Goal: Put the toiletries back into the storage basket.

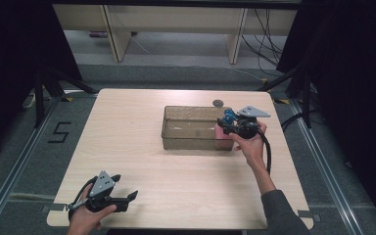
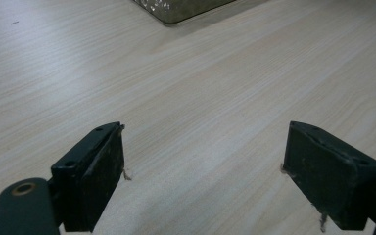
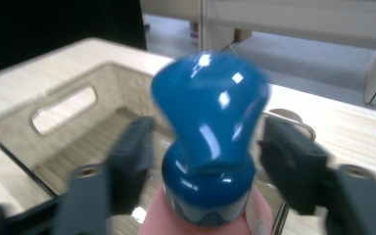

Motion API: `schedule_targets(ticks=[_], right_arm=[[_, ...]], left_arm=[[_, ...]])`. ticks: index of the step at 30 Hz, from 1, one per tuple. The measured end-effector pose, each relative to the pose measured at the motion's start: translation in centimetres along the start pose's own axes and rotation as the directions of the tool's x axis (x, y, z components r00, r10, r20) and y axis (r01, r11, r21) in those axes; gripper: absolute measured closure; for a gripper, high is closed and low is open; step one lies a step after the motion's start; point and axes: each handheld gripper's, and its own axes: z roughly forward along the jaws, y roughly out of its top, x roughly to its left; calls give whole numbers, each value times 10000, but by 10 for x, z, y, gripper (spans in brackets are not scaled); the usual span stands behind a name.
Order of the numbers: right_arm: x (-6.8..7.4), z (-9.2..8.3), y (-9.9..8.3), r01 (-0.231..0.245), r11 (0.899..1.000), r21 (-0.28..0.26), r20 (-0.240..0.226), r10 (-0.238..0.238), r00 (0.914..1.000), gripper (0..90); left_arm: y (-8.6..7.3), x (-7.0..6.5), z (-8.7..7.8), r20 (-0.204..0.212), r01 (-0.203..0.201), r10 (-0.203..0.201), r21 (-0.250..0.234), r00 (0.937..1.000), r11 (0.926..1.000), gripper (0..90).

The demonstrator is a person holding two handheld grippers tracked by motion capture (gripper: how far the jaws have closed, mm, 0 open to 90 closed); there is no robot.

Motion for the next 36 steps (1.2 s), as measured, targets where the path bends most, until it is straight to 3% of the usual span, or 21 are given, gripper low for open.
schedule_targets(ticks=[1,7,9,11,12,14,19,22,26,27,28,30,36], right_arm=[[2,-2,1,-458,9989,58,-89,458,9989,325],[2,-21,1,-752,9970,-204,74,754,9971,233],[1,-23,0,-604,9977,-320,146,609,9980,221],[3,-30,0,-896,9957,-248,131,899,9959,214],[3,-31,-2,-738,9964,-427,109,744,9972,211],[7,-38,-3,-1054,9939,-326,-21,1054,9944,205],[9,-43,-5,-968,9946,-377,109,973,9952,200],[11,-46,-7,-1181,9925,-319,-1,1181,9930,200],[12,-51,-9,-929,9955,-180,107,931,9956,201],[15,-50,-10,-1266,9918,-183,44,1267,9919,201],[13,-50,-10,-981,9946,-348,29,983,9952,201],[16,-51,-11,-1297,9910,-317,-37,1296,9916,201],[14,-53,-12,-995,9947,-240,58,997,9950,202]], left_arm=[[0,-1,0,10,35,-35,-61,10000,10000,149],[0,-1,0,0,35,-35,-60,10000,10000,149],[0,0,0,0,0,0,-35,10000,10000,149],[0,-1,0,6,12,-12,-78,10000,10000,149],[0,-1,0,1,15,-15,-79,10000,10000,149],[0,0,0,1,38,-38,-70,10000,10000,149],[0,0,0,-21,17,-17,-36,10000,10000,149],[0,0,-1,-12,40,-41,-70,10000,10000,149],[0,0,0,-15,43,-43,-62,10000,10000,149],[0,0,0,-5,44,-44,-58,10000,10000,149],[0,0,0,-2,42,-42,-57,10000,10000,149],[0,0,0,-3,39,-39,-46,10000,10000,148],[0,0,-1,16,42,-42,-83,10000,10000,149]])
